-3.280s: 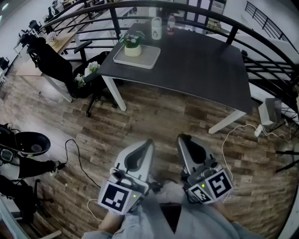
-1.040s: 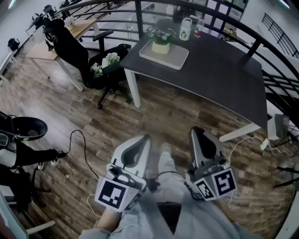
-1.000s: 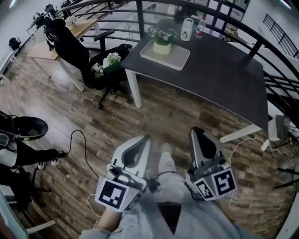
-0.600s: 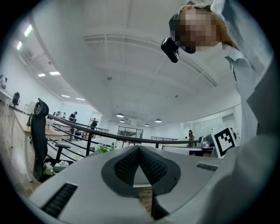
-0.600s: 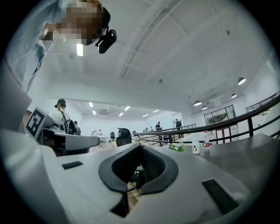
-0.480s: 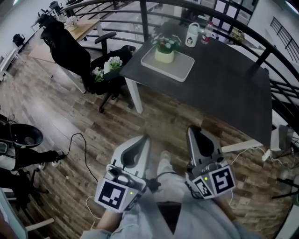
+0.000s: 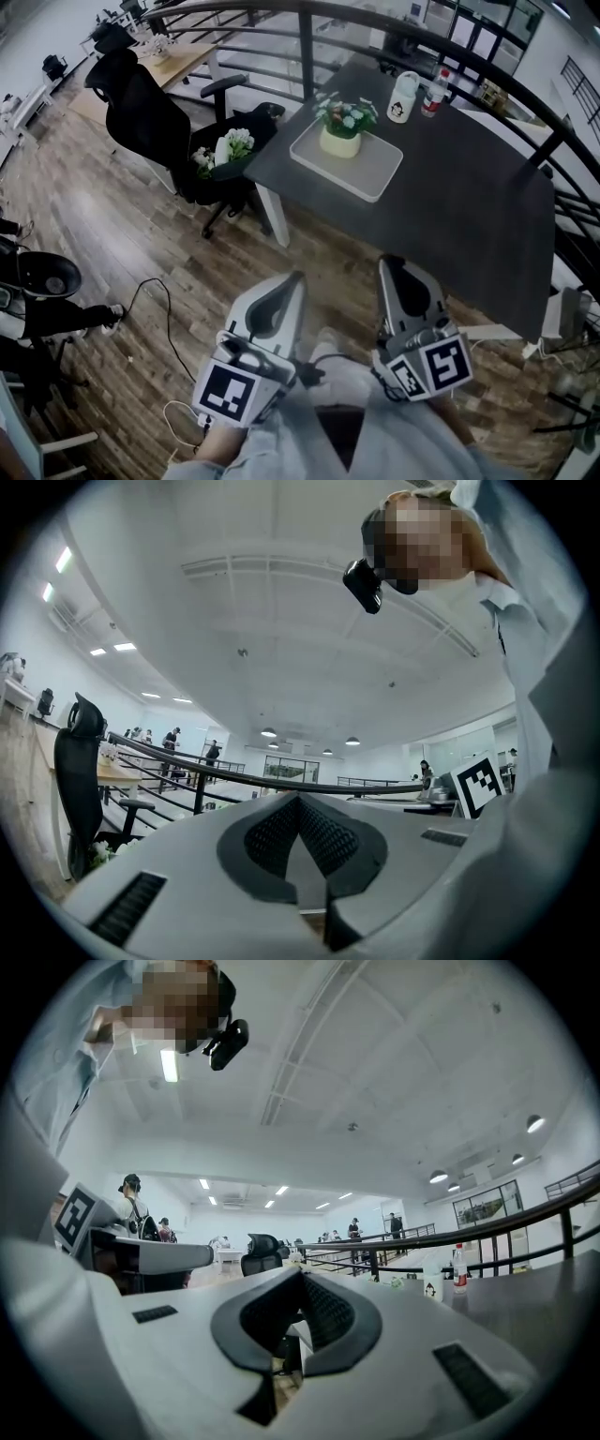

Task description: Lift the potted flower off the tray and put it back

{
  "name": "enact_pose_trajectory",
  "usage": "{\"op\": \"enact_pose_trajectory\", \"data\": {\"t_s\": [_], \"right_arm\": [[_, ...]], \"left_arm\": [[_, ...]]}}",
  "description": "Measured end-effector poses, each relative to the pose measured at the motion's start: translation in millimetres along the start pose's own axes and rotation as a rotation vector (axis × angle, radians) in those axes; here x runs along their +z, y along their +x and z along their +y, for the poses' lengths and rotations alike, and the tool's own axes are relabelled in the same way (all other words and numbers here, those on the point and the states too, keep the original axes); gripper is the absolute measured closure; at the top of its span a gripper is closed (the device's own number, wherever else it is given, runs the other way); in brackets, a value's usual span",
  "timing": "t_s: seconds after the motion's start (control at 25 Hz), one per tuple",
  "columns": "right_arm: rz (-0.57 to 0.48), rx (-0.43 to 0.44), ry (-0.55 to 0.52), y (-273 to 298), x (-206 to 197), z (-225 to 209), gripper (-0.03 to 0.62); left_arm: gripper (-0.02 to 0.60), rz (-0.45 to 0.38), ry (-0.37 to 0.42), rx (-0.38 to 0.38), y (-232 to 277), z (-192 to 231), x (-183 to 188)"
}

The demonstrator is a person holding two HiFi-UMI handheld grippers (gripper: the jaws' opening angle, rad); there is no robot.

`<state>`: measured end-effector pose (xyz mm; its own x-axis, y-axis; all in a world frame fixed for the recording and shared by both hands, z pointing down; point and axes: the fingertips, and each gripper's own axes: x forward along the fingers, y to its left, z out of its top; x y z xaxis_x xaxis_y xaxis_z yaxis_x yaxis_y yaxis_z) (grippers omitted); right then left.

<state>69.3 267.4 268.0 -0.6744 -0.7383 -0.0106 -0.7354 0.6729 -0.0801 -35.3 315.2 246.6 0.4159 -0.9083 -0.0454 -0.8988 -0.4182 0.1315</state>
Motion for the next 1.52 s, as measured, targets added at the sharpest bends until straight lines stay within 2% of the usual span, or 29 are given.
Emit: {"op": "enact_pose_trajectory", "data": {"t_s": [0.4, 0.68, 1.52], "right_arm": [[-0.014, -0.008, 0.013, 43.9, -2.2, -64.5, 0.589], [-0.016, -0.031, 0.032, 49.2, -0.6, -94.3, 0.589], [-0.021, -0.113, 0.045, 64.2, -3.1, -132.2, 0.589]], "left_arm": [[0.577, -0.006, -0.006, 0.049, 64.8, 24.8, -4.0], [0.577, -0.02, -0.004, 0.058, 94.9, 29.2, 2.0], [0.577, -0.019, 0.025, -0.04, 151.8, 31.1, 4.2]]}}
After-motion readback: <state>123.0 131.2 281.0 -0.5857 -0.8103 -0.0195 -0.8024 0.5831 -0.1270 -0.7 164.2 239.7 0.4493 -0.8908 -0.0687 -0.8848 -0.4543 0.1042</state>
